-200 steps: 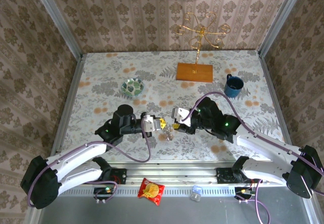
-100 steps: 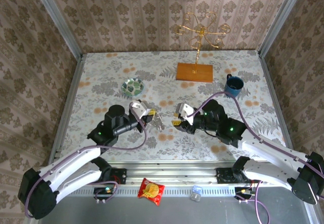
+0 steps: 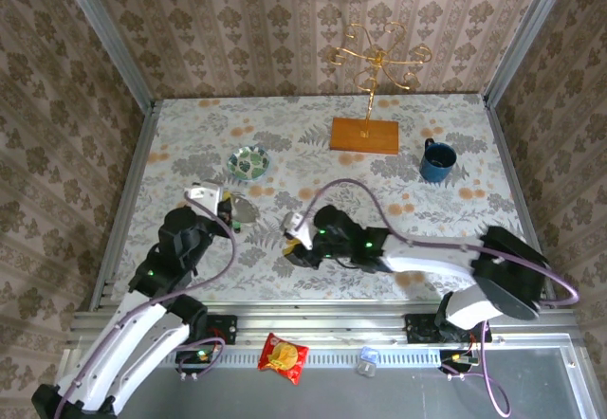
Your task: Put the keys on the keyring
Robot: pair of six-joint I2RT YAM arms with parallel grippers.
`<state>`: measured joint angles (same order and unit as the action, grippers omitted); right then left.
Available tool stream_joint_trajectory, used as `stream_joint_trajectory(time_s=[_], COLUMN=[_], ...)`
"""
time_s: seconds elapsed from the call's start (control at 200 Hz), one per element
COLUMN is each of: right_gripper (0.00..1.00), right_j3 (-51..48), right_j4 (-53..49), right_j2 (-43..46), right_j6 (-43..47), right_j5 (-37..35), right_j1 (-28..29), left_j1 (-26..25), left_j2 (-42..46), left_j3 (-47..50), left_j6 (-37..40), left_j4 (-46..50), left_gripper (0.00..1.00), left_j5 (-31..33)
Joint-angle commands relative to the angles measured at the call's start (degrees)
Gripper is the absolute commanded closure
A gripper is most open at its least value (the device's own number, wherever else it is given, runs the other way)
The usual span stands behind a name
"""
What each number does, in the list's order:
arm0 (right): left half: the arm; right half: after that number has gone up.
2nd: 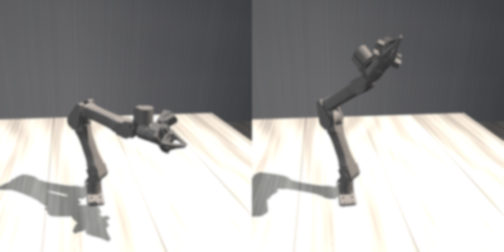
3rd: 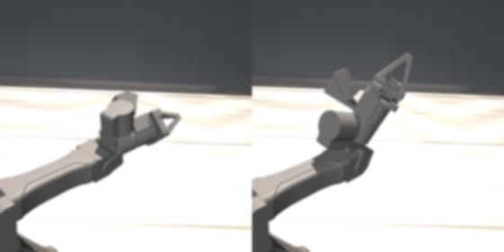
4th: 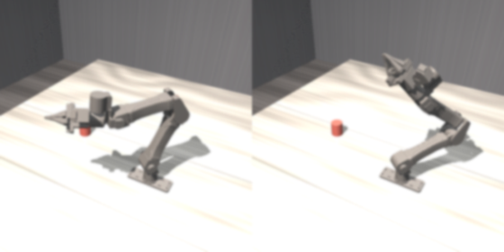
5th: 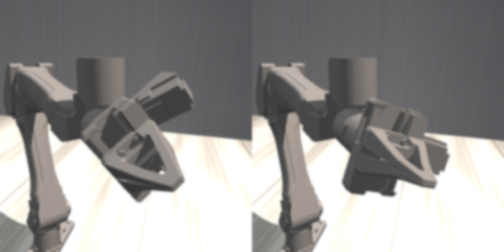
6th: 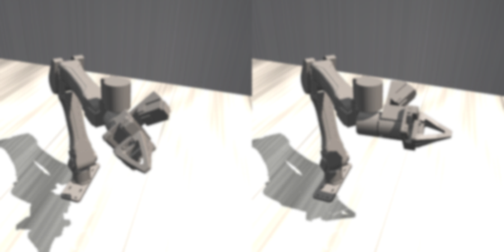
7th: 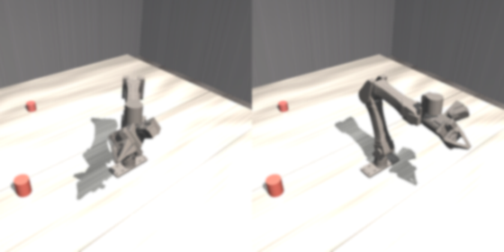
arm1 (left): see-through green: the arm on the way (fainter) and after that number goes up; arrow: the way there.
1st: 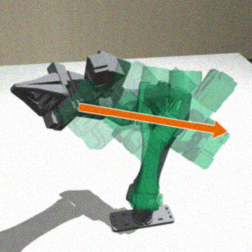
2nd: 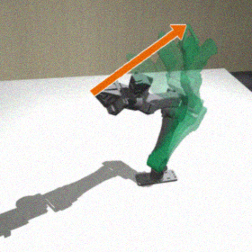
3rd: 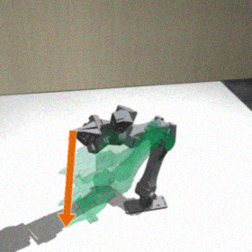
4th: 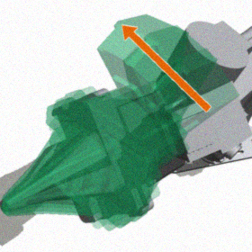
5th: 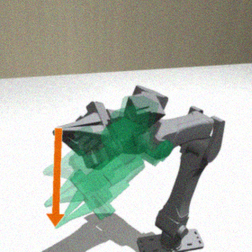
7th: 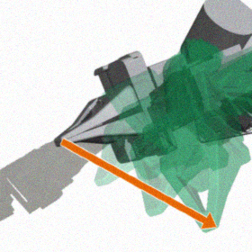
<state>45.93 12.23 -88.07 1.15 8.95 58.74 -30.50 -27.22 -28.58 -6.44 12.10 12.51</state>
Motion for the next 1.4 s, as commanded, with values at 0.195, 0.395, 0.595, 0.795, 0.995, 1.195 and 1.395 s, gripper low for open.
stream_joint_trajectory(time_s=[0.195,0.395,0.595,0.795,0.995,1.195,1.395], right_gripper=[0.61,0.59,0.56,0.59,0.76,0.93,1.00], right_j3=[19.28,33.54,42.73,47.80,43.17,31.45,15.47], right_j4=[7.64,1.33,-2.62,-7.03,-6.52,-7.18,-9.72], right_j2=[-23.27,-35.58,-43.30,-48.01,-45.43,-36.09,-23.35], right_j6=[-3.10,-1.83,-3.26,-3.59,-1.93,-0.01,0.25], right_j5=[-7.52,-13.21,-15.19,-14.51,-14.49,-13.87,-15.59], right_j1=[2.34,2.19,1.48,0.70,0.29,-0.79,-2.47], left_j1=[2.35,2.68,2.75,2.81,2.77,2.80,2.77], left_j2=[7.86,11.43,12.02,12.02,11.25,8.08,3.50], left_j3=[-3.19,-2.37,-2.89,-2.84,-2.84,-2.71,-2.80], left_j6=[-4.97,-5.65,-4.91,-3.72,-1.08,1.83,3.77], left_j4=[11.26,13.39,14.96,14.82,14.08,10.53,6.52], left_gripper=[1.00,1.00,1.00,1.00,1.00,1.00,1.00], left_j5=[25.30,29.17,28.60,26.06,20.71,12.79,4.27])
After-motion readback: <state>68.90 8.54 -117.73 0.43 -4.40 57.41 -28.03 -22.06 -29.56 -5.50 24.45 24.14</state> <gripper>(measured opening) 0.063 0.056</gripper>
